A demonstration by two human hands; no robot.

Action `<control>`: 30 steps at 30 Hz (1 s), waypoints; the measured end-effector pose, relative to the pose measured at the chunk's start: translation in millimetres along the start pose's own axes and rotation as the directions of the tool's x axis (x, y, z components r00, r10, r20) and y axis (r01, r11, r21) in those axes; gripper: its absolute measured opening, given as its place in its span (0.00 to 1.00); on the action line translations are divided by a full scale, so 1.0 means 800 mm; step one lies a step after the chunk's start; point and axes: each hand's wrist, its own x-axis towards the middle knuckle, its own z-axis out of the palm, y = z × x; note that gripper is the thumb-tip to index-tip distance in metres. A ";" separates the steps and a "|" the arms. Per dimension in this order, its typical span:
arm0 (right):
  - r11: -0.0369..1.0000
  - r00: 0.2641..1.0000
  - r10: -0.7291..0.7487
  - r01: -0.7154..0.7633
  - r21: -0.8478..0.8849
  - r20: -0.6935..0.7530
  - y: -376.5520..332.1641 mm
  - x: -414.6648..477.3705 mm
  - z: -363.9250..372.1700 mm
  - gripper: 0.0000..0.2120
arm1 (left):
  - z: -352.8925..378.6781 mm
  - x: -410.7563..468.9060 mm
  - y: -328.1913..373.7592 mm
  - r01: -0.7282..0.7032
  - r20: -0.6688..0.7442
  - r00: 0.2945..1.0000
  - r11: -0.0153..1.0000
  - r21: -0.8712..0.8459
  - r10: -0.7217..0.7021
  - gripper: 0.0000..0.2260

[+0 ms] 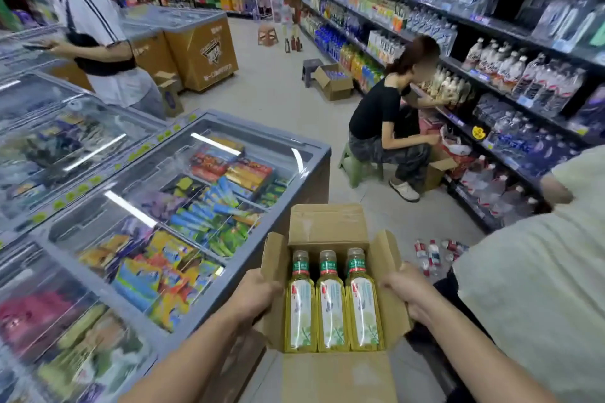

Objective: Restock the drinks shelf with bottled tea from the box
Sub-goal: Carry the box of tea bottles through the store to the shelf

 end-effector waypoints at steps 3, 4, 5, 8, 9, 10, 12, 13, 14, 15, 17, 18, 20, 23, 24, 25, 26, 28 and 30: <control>1.000 0.999 0.012 -0.010 0.029 -0.049 -0.047 0.087 -0.013 0.21 | 0.007 0.092 0.055 -0.026 0.043 0.999 0.999 0.023 0.025 0.03; 0.999 0.998 0.017 -0.015 0.037 -0.063 -0.064 0.115 -0.018 0.23 | 0.009 0.123 0.075 -0.039 0.059 0.998 0.999 0.019 0.037 0.03; 0.999 0.996 0.029 -0.026 0.041 -0.083 -0.082 0.142 -0.023 0.24 | 0.010 0.154 0.097 -0.047 0.065 0.997 0.999 0.017 0.046 0.04; 0.996 0.986 0.065 -0.054 0.076 -0.153 -0.157 0.187 -0.037 0.18 | 0.019 0.232 0.161 -0.047 0.118 0.992 0.999 -0.003 0.047 0.06; 0.995 0.982 0.069 -0.056 0.081 -0.176 -0.184 0.203 -0.043 0.15 | 0.022 0.259 0.185 -0.045 0.150 0.988 0.999 -0.008 0.046 0.06; 0.995 0.979 0.072 -0.056 0.088 -0.189 -0.211 0.221 -0.050 0.13 | 0.025 0.287 0.209 -0.039 0.167 0.985 0.999 -0.011 0.040 0.07; 0.996 0.976 0.065 -0.049 0.079 -0.210 -0.261 0.265 -0.070 0.08 | 0.032 0.350 0.251 -0.052 0.157 0.986 0.999 0.015 0.049 0.04; 0.997 0.974 0.060 -0.047 0.064 -0.218 -0.284 0.287 -0.079 0.07 | 0.034 0.378 0.271 -0.062 0.160 0.986 0.997 0.034 0.056 0.05; 0.997 0.973 0.059 -0.046 0.063 -0.225 -0.308 0.312 -0.089 0.07 | 0.039 0.407 0.289 -0.067 0.172 0.983 0.997 0.043 0.059 0.10; 0.997 0.973 0.054 -0.041 0.064 -0.223 -0.331 0.337 -0.098 0.07 | 0.044 0.436 0.308 -0.062 0.177 0.983 0.997 0.045 0.054 0.12; 0.999 0.974 0.030 -0.020 0.045 -0.227 -0.371 0.392 -0.116 0.09 | 0.060 0.486 0.353 -0.075 0.147 0.987 0.996 0.050 0.066 0.07; 0.999 0.975 0.023 -0.013 0.045 -0.223 -0.389 0.418 -0.124 0.12 | 0.068 0.506 0.373 -0.092 0.141 0.987 0.994 0.059 0.083 0.04; 0.999 0.980 0.018 -0.011 0.041 -0.196 -0.432 0.469 -0.141 0.14 | 0.085 0.545 0.410 -0.110 0.125 0.987 0.993 0.037 0.105 0.04; 0.999 0.983 -0.004 0.012 0.040 -0.184 -0.492 0.526 -0.160 0.10 | 0.097 0.603 0.465 -0.095 0.095 0.991 0.995 0.035 0.092 0.06; 0.999 0.982 -0.007 0.013 0.029 -0.187 -0.513 0.544 -0.164 0.08 | 0.099 0.626 0.482 -0.092 0.094 0.991 0.996 0.013 0.091 0.05; 0.999 0.983 -0.017 0.023 0.034 -0.183 -0.534 0.564 -0.169 0.07 | 0.100 0.651 0.499 -0.096 0.106 0.990 0.995 0.003 0.095 0.05; 0.999 0.983 -0.024 0.030 0.029 -0.183 -0.557 0.583 -0.174 0.07 | 0.100 0.676 0.517 -0.104 0.118 0.988 0.995 -0.002 0.104 0.04; 0.999 0.983 -0.033 0.034 0.006 -0.182 -0.600 0.629 -0.181 0.09 | 0.096 0.729 0.552 -0.104 0.131 0.986 0.995 -0.015 0.105 0.05; 0.999 0.983 -0.033 0.032 -0.012 -0.182 -0.637 0.674 -0.182 0.09 | 0.091 0.786 0.578 -0.109 0.135 0.985 0.994 -0.018 0.111 0.05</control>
